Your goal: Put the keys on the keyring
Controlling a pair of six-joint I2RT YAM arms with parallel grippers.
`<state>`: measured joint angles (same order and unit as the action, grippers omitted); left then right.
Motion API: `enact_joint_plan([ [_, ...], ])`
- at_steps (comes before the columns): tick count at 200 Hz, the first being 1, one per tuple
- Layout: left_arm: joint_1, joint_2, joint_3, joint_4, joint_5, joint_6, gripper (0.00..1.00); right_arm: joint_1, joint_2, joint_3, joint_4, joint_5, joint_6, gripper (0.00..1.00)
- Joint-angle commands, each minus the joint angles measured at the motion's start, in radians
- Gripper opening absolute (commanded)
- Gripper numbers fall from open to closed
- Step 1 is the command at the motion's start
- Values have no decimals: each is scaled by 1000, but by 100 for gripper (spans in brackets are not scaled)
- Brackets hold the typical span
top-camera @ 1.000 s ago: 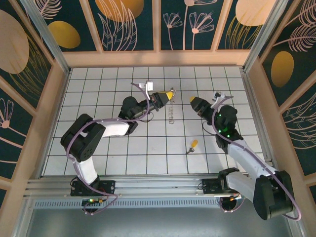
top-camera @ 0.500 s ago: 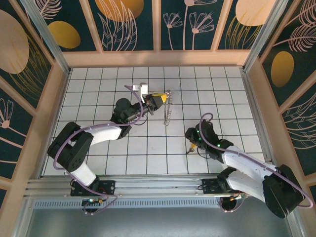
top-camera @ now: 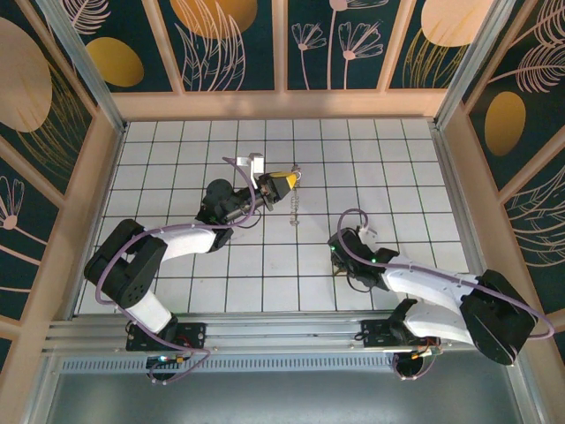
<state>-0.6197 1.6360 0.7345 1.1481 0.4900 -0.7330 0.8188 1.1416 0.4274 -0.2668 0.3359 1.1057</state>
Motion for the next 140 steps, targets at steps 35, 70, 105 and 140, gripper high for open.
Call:
enact_joint_plan([
  [35, 6, -34, -14, 73, 23, 14, 0, 10, 29, 25, -64, 68, 37, 28],
  [70, 8, -30, -14, 80, 23, 12, 0, 11, 37, 16, -32, 52, 30, 26],
  [105, 7, -25, -16, 92, 25, 6, 0, 17, 37, 9, -25, 40, 33, 25],
  [140, 7, -19, -17, 108, 30, -5, 0, 25, 33, 2, -28, 35, 40, 25],
])
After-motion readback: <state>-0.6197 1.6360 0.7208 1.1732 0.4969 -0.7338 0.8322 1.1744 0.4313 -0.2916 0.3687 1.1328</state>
